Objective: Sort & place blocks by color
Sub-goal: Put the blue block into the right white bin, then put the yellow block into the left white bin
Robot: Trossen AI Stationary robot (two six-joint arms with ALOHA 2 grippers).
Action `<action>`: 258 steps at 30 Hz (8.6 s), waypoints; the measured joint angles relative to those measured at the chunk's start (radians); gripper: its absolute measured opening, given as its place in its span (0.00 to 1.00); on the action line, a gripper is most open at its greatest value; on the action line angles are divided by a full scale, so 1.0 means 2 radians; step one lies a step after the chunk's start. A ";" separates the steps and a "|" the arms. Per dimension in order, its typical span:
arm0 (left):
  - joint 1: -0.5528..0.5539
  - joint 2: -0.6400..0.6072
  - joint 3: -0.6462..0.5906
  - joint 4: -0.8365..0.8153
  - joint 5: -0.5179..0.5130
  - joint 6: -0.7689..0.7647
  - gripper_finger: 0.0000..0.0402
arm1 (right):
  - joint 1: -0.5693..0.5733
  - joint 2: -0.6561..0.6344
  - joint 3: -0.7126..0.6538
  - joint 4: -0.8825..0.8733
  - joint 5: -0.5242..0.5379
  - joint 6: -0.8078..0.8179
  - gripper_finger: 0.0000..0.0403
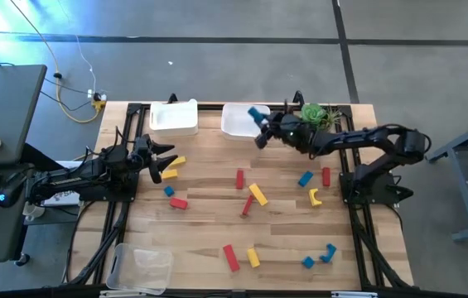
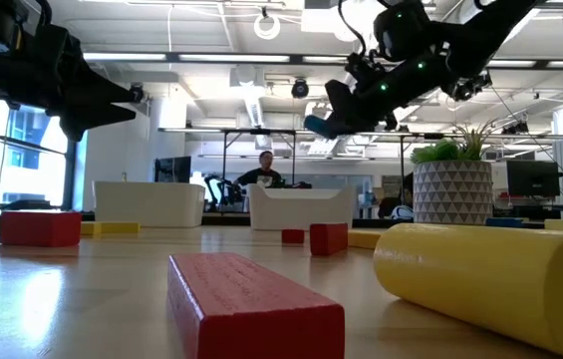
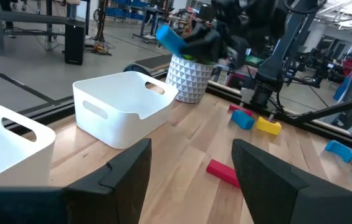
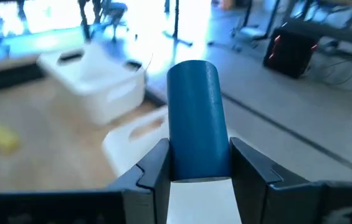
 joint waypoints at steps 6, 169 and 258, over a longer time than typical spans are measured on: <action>0.000 0.000 0.000 0.000 -0.001 0.000 0.52 | -0.038 0.000 0.000 0.089 -0.004 0.020 0.27; 0.082 0.786 0.362 -0.330 0.020 0.126 0.40 | 0.003 0.021 0.145 -0.240 -0.069 0.013 0.52; 0.283 0.737 0.481 -0.287 -0.048 0.121 0.34 | 0.084 0.021 0.145 -0.244 -0.069 0.052 0.52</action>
